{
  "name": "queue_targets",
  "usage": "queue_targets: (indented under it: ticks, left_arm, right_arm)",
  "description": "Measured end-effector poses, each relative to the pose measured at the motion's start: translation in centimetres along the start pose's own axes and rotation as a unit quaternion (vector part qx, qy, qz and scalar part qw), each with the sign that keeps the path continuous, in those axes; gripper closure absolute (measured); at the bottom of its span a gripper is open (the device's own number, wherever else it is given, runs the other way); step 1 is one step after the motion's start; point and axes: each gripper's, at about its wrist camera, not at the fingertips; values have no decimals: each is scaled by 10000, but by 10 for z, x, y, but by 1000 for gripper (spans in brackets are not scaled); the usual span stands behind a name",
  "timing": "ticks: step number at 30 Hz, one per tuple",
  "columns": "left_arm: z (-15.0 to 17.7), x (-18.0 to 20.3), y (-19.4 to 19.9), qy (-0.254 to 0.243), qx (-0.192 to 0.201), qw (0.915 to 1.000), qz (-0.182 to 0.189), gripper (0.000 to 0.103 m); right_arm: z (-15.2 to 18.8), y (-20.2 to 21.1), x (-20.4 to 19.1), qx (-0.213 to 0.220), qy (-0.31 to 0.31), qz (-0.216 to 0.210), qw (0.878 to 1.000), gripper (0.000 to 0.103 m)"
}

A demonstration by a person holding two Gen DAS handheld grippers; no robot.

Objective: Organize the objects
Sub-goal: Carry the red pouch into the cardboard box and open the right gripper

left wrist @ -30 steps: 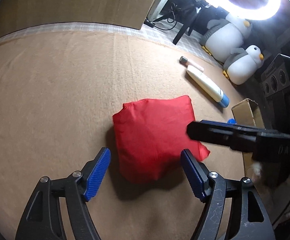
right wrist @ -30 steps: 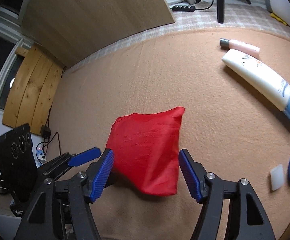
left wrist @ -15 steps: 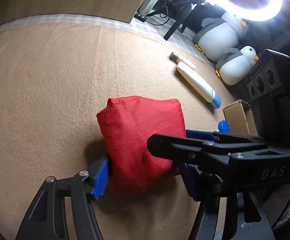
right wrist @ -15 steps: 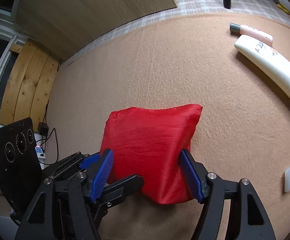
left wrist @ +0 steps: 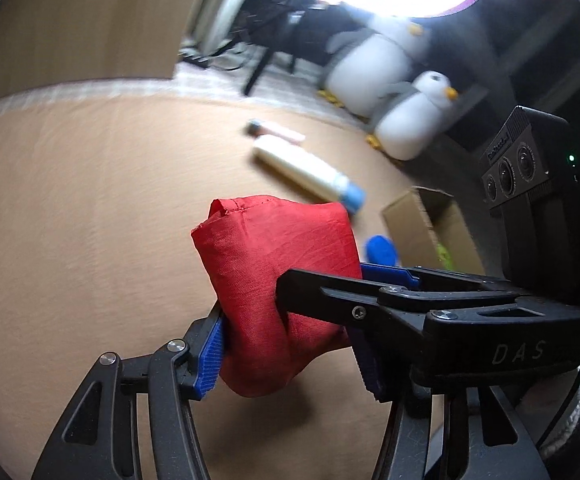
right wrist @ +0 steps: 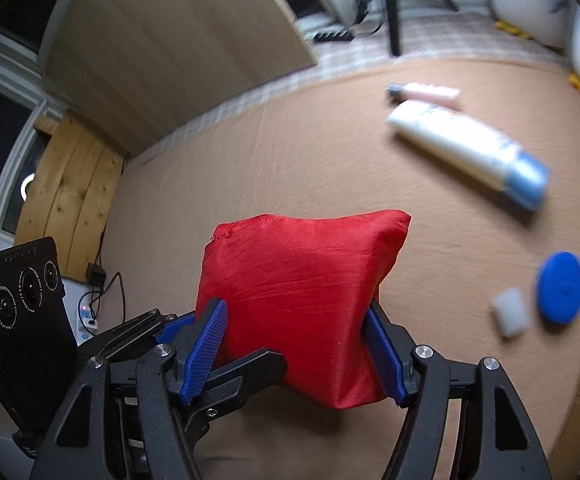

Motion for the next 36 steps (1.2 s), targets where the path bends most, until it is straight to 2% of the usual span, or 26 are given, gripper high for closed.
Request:
queue_targets:
  ticks: [9,19,27,36]
  left_arm:
    - [-4,84,-47,-572,-236,9969,478,45]
    - [13,173,-115,-1111,-743,9862,973,45]
    - [28,220,-163,-1368,-1076,9780,1151,45]
    - [38,243,-191,-1497,-1362,9731,1100,42]
  right_arm:
    - [24,64,76,475,-597,260,9967,37]
    - [67,112,157,744,-1215,620,9878,37]
    - [93,129,210,799,-1624,847,9798,37]
    - [105,129,237,749,-1881,962,9745,37]
Point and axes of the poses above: each gripper's, at about its wrist camera, not at the fingertips, and y roughly against the way its jaws point, x to its right, z to its underside, and after that the axes turned 15 degrees about z, right-handed
